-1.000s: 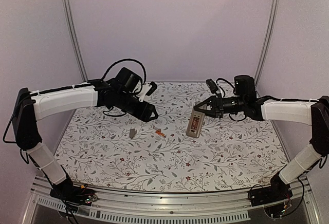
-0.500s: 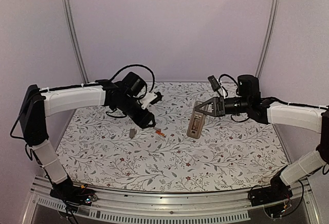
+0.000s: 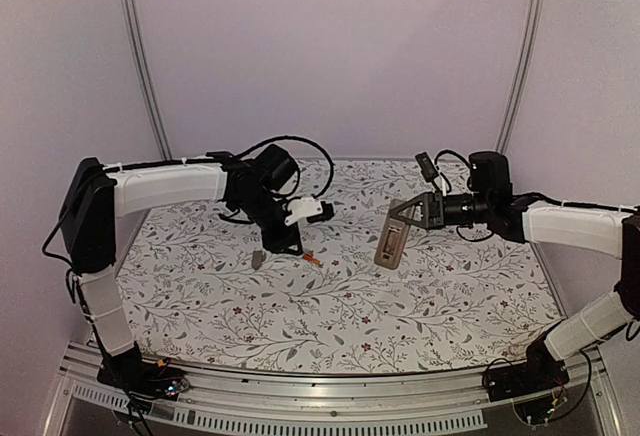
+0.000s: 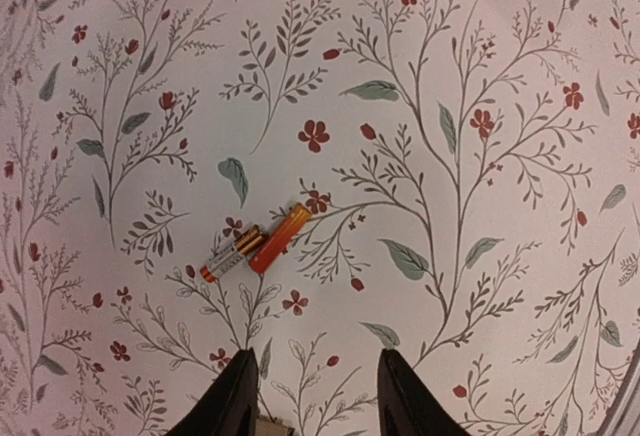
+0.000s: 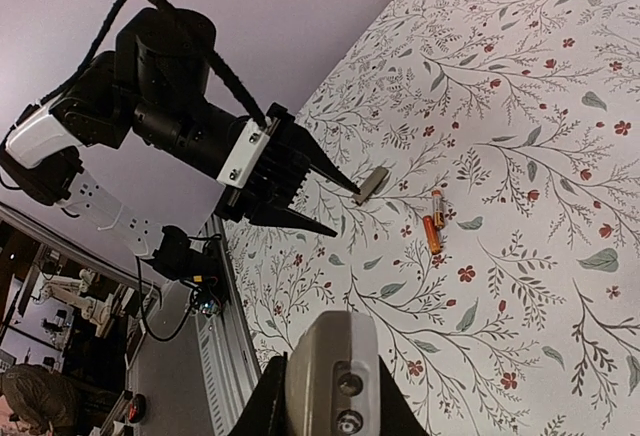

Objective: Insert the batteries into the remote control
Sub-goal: Pick up the battery from the center of the board.

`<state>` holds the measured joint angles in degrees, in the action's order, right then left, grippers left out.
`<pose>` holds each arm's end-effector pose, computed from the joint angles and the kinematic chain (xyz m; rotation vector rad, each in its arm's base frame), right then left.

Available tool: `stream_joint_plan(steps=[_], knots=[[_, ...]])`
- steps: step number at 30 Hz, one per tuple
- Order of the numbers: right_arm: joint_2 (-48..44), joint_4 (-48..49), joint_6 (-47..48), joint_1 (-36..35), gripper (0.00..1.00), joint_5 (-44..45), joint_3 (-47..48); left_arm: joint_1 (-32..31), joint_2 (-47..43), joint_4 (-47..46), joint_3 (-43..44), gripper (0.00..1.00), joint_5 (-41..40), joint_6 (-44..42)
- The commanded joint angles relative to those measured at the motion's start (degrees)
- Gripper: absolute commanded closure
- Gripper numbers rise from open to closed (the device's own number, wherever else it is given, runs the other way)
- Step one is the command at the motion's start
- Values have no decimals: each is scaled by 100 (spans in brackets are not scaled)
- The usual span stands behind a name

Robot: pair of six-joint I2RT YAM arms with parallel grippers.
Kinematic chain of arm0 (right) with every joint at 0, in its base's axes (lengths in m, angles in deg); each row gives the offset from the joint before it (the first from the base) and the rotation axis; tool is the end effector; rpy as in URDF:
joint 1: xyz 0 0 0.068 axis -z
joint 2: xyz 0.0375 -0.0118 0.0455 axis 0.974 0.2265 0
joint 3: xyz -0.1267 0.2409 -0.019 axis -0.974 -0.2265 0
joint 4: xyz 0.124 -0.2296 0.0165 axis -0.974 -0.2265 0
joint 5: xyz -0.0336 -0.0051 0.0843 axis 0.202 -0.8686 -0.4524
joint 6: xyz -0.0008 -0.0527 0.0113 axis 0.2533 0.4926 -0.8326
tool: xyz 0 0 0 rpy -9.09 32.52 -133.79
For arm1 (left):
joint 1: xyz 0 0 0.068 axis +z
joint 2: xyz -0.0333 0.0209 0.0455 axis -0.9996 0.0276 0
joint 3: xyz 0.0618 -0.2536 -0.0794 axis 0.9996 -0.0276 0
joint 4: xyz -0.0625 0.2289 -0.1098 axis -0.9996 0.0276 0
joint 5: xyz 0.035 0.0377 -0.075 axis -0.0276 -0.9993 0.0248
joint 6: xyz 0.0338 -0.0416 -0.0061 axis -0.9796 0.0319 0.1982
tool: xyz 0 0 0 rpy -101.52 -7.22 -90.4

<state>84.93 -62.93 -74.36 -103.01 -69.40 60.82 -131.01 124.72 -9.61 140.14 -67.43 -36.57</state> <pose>0.2609 0.1573 0.2468 -0.6091 2.0258 1.3942 0.2824 -0.2690 0.2203 1.6757 2.1612 -0.3245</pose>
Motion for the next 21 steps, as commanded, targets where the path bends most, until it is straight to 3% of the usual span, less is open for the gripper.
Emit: stream_joint_plan(steps=[1,8,21], knots=[[-163,-33,65,134,100,13,-144,-74,350,121,424,62,46,-846],[-313,-33,55,300,100,-33,-291,23,984,242,997,70,-337,-1169],[-225,6,61,379,100,-116,-313,211,1591,526,1612,68,-612,-1839]])
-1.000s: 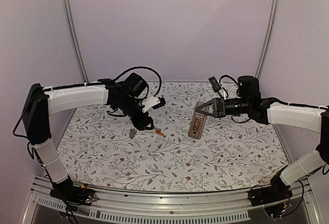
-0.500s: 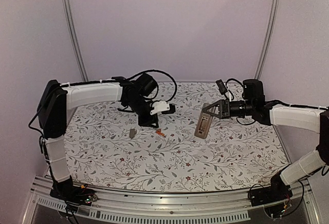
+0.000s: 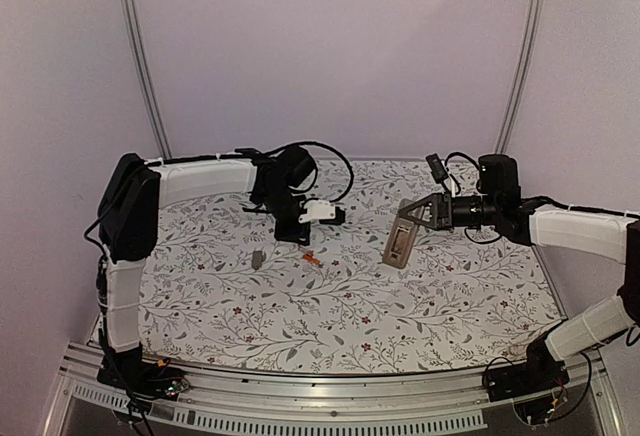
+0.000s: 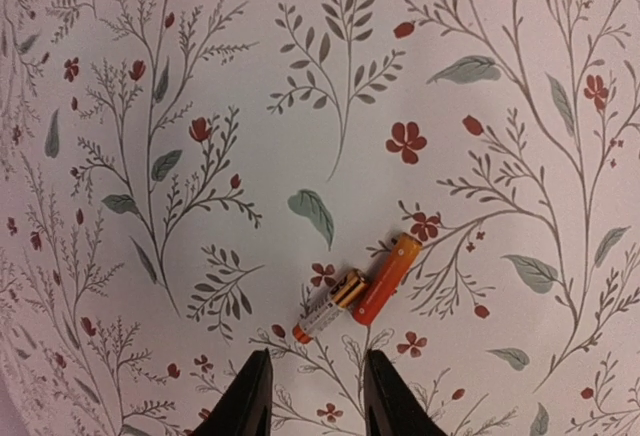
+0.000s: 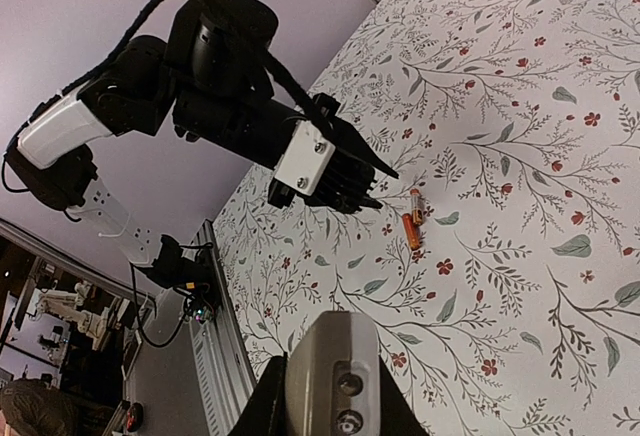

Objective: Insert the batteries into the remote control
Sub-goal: Pick up the battery from the center of the board.

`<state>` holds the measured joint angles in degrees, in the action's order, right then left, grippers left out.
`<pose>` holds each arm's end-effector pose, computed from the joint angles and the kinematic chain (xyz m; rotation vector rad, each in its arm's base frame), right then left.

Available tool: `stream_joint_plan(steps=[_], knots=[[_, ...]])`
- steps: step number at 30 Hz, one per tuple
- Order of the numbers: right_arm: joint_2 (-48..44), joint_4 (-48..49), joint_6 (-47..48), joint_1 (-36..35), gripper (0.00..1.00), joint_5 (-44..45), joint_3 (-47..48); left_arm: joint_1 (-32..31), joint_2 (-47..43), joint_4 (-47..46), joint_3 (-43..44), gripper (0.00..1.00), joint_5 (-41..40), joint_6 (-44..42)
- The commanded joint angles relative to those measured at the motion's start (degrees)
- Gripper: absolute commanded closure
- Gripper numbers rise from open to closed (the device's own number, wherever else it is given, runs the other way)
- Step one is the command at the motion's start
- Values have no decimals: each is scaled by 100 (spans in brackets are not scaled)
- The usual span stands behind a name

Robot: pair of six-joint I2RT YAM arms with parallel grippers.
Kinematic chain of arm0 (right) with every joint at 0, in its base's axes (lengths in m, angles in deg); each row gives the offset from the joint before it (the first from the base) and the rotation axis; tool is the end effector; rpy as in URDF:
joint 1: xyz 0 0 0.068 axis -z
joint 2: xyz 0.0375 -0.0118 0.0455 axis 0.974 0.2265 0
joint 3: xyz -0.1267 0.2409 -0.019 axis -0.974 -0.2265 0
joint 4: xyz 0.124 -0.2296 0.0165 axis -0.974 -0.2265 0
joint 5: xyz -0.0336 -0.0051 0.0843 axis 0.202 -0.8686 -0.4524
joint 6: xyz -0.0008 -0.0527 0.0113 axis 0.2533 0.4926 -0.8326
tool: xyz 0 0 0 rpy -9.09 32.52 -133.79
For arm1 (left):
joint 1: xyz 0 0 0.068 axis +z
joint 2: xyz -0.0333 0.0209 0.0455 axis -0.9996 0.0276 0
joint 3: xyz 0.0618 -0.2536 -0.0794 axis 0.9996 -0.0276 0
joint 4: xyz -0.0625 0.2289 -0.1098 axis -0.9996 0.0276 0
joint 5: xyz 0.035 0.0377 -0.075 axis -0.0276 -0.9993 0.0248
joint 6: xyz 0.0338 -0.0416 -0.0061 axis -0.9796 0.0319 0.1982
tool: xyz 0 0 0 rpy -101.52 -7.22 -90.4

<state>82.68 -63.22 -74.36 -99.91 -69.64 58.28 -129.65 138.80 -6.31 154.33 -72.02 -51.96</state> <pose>0.2587 0.1387 0.2429 -0.5497 2.0371 1.3679 0.3309 -0.2954 0.1915 1.9376 1.9906 -0.1377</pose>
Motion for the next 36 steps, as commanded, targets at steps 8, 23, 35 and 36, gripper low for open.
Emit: stream_joint_plan(steps=[8,23,35,36], knots=[[119,126,0,100,100,-172,-40,113,328,207,271,67,-110,-492],[257,187,-93,112,100,-231,-2,124,593,335,467,68,26,-784],[308,204,-115,138,100,-251,-11,142,463,331,461,66,109,-373],[318,213,-116,138,100,-258,-6,135,370,239,382,66,100,-278]])
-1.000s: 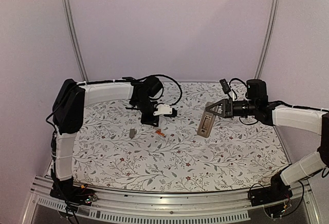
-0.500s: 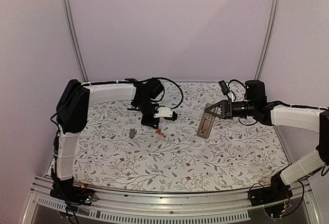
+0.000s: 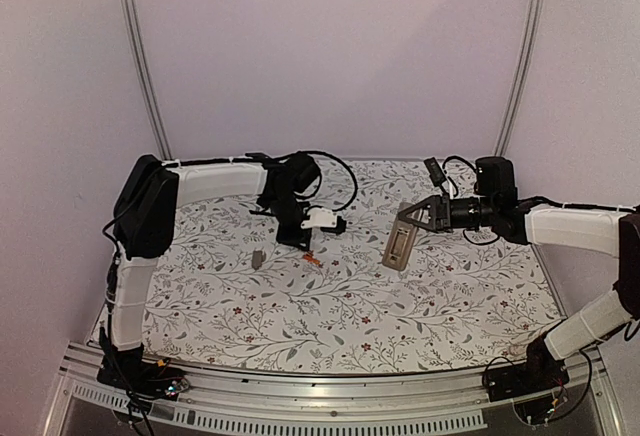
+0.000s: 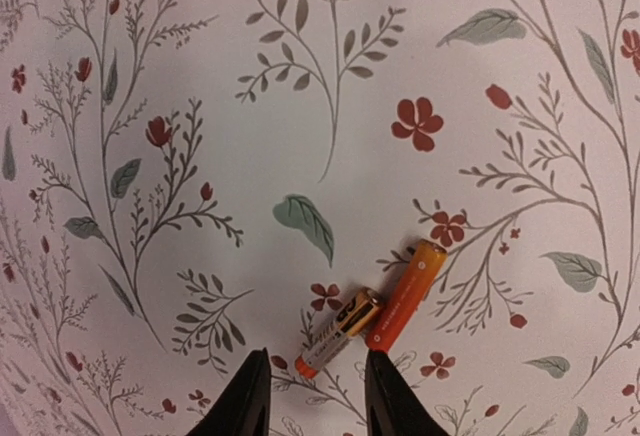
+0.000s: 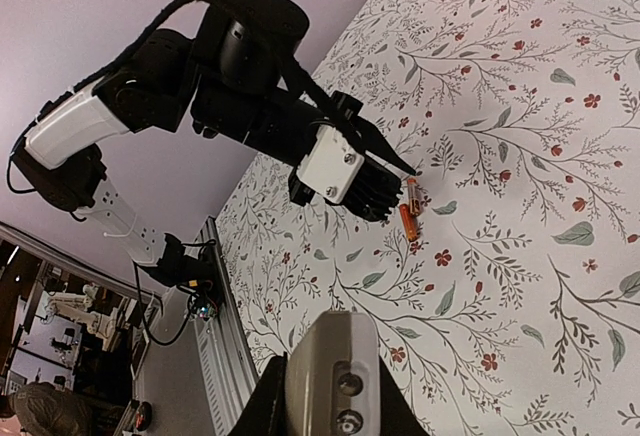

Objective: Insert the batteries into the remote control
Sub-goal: Pick up the battery from the center of the board.

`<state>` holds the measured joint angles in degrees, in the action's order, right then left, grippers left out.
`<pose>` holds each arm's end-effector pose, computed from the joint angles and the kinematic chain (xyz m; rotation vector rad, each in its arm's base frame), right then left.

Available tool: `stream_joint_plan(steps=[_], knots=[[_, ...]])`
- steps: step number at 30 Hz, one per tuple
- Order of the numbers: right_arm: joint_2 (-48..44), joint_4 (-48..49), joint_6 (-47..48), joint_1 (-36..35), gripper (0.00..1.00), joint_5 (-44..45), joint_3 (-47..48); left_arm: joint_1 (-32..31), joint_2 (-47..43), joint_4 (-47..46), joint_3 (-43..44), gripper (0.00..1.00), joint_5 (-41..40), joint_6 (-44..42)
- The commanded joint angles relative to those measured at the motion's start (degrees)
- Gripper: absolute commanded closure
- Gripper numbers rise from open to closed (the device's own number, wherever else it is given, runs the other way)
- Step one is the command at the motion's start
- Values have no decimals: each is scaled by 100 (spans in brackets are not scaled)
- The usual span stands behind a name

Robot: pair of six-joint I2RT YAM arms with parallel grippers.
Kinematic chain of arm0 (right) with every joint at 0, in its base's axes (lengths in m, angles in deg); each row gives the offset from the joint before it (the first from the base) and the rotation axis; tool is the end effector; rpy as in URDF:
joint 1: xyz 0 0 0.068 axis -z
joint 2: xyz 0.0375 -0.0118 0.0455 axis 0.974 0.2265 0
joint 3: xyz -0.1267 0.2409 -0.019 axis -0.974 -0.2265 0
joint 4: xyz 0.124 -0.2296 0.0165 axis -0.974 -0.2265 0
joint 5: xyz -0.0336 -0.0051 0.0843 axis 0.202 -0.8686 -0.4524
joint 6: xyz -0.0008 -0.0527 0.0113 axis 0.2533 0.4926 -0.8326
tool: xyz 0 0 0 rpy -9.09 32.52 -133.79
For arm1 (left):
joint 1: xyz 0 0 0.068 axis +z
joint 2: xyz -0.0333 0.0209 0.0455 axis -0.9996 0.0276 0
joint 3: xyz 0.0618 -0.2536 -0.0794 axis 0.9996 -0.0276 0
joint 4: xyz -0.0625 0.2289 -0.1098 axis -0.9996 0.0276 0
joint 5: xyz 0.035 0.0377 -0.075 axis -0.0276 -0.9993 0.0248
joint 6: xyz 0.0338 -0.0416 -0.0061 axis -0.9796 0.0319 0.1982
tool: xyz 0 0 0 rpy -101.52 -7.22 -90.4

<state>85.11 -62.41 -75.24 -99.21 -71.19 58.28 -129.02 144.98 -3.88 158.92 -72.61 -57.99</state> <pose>0.2649 0.1381 0.2327 -0.5305 2.0697 1.4001 0.3456 -0.3011 0.1661 2.0727 1.9486 -0.1063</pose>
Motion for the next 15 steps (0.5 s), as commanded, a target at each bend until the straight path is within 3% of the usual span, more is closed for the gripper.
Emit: stream_joint_plan(steps=[1,3,8,15], knots=[[77,142,-28,68,100,-112,-10,74,-333,-75,-153,65,138,406],[73,160,-41,75,100,-113,-11,78,-426,-233,-242,64,-11,634],[28,161,-61,102,100,-114,-26,86,-538,-380,-4,56,-487,2559],[-105,161,-79,206,100,-81,-72,-82,-1717,-1151,-827,45,-968,4757]])
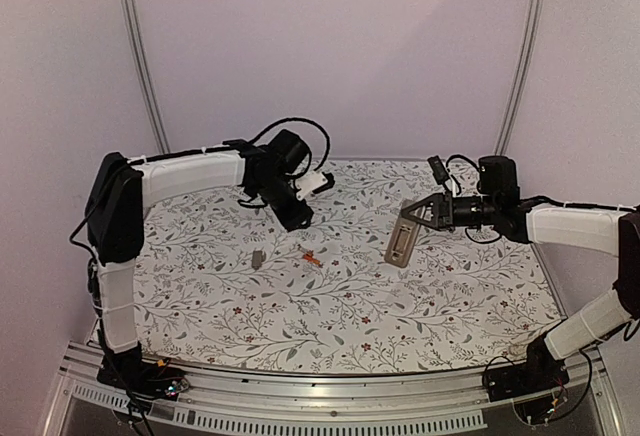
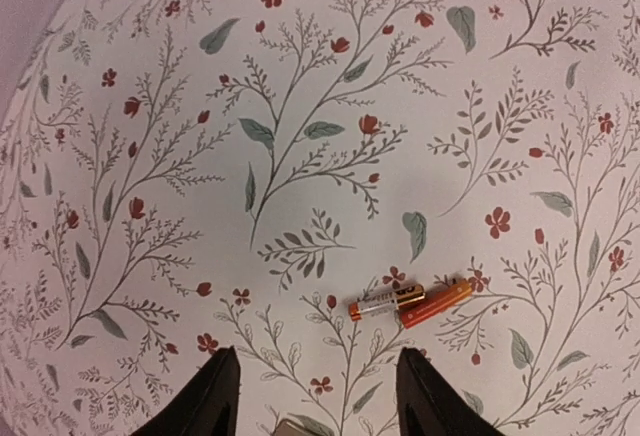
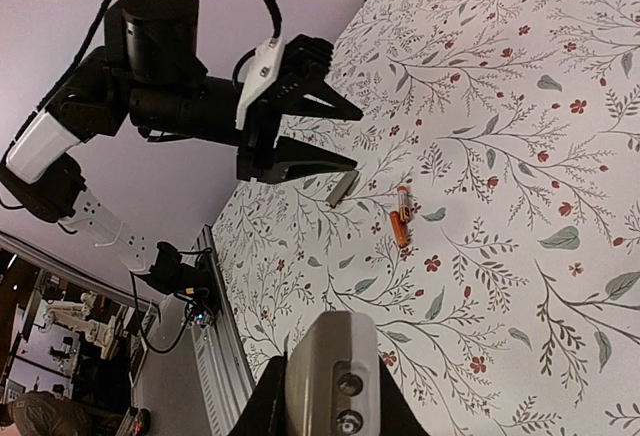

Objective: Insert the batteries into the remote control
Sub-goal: Pick up the battery from the center of the board.

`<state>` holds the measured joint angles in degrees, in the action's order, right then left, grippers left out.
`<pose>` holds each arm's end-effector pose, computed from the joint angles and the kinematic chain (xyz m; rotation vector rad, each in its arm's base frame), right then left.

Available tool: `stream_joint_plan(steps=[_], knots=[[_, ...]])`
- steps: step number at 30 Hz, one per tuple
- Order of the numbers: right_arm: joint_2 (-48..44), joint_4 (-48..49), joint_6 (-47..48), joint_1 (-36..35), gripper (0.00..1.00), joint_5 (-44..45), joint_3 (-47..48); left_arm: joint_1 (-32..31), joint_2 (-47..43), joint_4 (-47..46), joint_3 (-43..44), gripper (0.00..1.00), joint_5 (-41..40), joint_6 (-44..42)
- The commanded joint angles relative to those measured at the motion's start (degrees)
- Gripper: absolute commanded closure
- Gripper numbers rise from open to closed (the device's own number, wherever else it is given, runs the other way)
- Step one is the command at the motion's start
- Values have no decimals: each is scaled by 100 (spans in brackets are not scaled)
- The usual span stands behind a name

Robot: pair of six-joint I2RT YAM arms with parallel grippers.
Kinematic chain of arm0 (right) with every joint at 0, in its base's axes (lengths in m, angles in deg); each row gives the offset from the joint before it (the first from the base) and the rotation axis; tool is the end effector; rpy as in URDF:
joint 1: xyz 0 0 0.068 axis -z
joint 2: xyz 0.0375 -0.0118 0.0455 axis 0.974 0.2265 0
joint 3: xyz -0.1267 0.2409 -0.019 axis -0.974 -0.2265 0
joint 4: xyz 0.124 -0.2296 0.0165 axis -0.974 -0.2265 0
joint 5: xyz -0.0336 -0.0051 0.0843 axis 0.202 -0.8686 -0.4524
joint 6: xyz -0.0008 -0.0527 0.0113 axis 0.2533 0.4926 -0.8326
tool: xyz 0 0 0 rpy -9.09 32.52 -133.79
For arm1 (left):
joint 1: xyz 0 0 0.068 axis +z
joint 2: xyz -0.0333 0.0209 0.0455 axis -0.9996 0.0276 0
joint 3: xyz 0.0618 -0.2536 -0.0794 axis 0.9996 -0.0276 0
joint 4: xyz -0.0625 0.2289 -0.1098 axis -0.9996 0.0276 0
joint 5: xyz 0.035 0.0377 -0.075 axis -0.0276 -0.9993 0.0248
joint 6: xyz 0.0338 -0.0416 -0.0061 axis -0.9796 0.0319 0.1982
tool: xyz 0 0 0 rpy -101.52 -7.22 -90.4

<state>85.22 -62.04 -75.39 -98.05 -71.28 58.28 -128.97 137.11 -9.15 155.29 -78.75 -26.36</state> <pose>0.2681 0.1329 0.2328 -0.5086 2.0659 1.3909 0.3407 -0.2914 0.2109 1.3663 2.3217 -0.1040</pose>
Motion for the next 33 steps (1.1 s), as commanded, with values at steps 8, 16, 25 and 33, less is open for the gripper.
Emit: stream_joint_plan(steps=[8,16,25,33], knots=[[-195,139,-88,159,100,-70,-79,47,-2265,-2134,-1682,1,405,4238],[-310,141,-111,168,100,-53,-140,-374,-2044,-1457,-1695,0,-1055,7478],[-274,132,-167,199,100,-26,-164,-829,-783,-102,-1054,39,-1467,9447],[-334,132,-161,213,100,-19,-197,-885,-55,214,-420,56,-1551,9644]])
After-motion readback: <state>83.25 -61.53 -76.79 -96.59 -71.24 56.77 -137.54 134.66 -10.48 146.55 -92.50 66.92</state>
